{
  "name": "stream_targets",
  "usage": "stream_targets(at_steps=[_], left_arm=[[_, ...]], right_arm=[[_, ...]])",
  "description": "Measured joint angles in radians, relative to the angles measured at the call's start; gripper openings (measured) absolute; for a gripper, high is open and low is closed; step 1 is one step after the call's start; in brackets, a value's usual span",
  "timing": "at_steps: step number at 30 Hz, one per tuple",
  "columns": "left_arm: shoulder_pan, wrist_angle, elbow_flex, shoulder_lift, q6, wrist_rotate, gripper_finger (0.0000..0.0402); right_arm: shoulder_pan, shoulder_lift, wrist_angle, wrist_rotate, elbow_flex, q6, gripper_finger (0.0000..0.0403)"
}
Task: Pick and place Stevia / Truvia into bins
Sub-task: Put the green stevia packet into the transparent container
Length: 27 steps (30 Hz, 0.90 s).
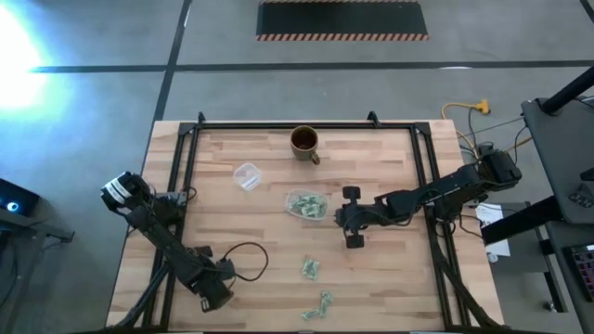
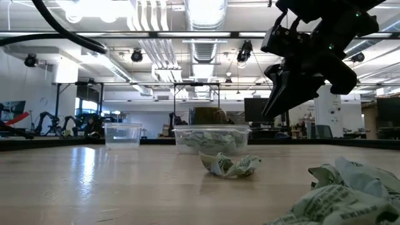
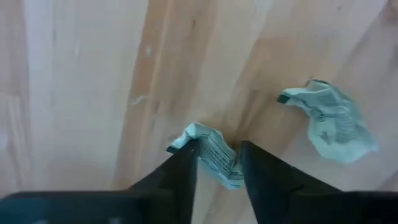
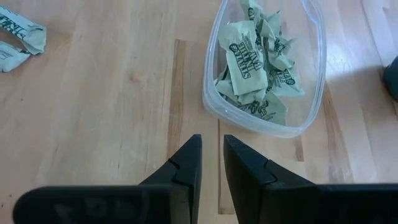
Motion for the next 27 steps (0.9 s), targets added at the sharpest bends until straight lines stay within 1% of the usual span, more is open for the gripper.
stream_targets(at_steps=[6, 7, 12, 15, 20, 27], left_arm=[[0.0, -0.015, -0.001, 0.0, 0.031, -0.018, 0.0015], [0.0, -0.015, -0.001, 0.0, 0.033, -0.021, 0.0008], [0.002, -0.015, 0.004, -0.001, 0.076, -0.044, 0.0005], [0.01, -0.021, 0.01, -0.004, 0.117, -0.088, 0.0002], [0.044, -0.016, 0.025, -0.017, 0.217, -0.265, 0.0], [0.14, -0.015, 0.053, -0.027, 0.452, -0.542, 0.0]], right_arm=[[0.0, 0.0, 0.003, 0.0, 0.0, -0.002, 0.0057], [0.0, 0.0, 0.004, 0.0, 0.0, -0.004, 0.0056], [0.0, 0.0, 0.016, 0.0, 0.0, -0.011, 0.0056], [0.0, 0.0, 0.019, 0.0, 0.0, -0.014, 0.0056], [0.001, 0.0, 0.023, 0.0, 0.0, -0.014, 0.0056], [0.001, 0.0, 0.026, 0.0, 0.0, -0.014, 0.0056]])
